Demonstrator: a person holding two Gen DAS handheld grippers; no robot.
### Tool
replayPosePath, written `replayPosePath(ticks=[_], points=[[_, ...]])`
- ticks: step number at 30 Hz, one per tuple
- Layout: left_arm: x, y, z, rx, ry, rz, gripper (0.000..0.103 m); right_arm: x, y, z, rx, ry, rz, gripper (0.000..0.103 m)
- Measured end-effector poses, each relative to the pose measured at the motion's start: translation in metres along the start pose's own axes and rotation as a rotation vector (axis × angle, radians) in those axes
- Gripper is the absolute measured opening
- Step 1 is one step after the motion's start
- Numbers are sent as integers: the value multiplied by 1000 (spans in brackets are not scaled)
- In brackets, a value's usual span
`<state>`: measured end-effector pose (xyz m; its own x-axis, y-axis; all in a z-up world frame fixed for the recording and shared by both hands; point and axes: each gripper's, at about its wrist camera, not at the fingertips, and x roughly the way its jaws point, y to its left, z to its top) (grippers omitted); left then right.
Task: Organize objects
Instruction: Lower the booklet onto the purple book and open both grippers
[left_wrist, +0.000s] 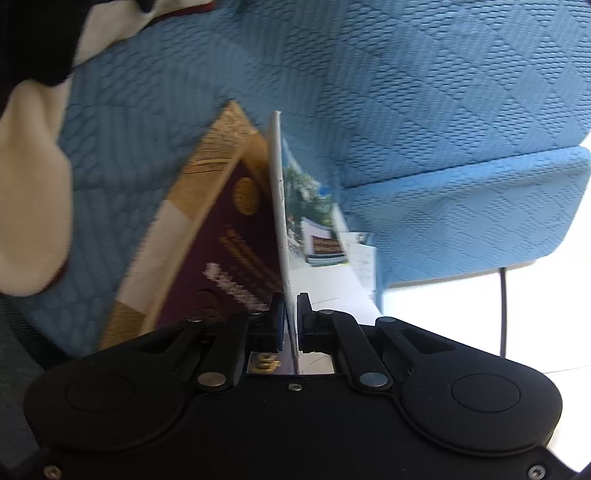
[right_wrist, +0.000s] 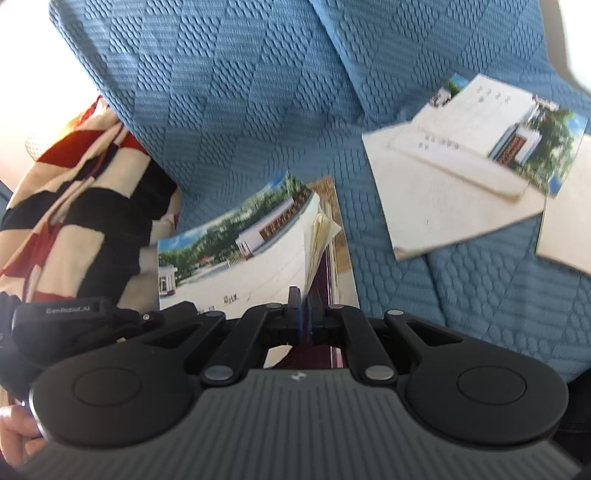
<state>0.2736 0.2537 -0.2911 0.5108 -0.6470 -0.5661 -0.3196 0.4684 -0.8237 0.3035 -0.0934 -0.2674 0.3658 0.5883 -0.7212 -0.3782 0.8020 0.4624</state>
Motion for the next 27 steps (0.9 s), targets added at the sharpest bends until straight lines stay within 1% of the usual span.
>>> replayPosePath(ticks=[2,4,6,8,10,11,12,16,19,23,25,27], points=[[0,4,0,0,-5,13,7,3,-1,-3,8,14,1,10],[0,7,1,-10,-11,31,12,4,-2,-5,25,29,4,12],[-2,8,-1,-6,-33,72,28,4,-6,-6,46,63,15,15],[-6,9,-2,-2,-43,88,36,1,-8,-7,40,87,19,18],[-8,11,-6,-2,-44,101,37,-4,-10,-8,26,100,6,31],[-10,10,-8,5,-46,112,38,-6,-12,-9,23,105,1,43],[-11,7,-12,15,-49,121,39,-9,-14,-9,24,106,1,52],[-16,-1,-24,62,-49,153,41,-17,-20,-7,-11,99,-33,52],[-23,-8,-37,120,-48,171,41,-18,-24,0,-62,70,-82,53],[-21,-23,-52,220,-58,208,42,-10,-27,12,-114,32,-88,53],[-15,-29,-56,247,-61,227,42,-2,-27,17,-138,13,-68,51],[-12,-31,-60,259,-62,239,42,8,-26,21,-162,5,-73,51]])
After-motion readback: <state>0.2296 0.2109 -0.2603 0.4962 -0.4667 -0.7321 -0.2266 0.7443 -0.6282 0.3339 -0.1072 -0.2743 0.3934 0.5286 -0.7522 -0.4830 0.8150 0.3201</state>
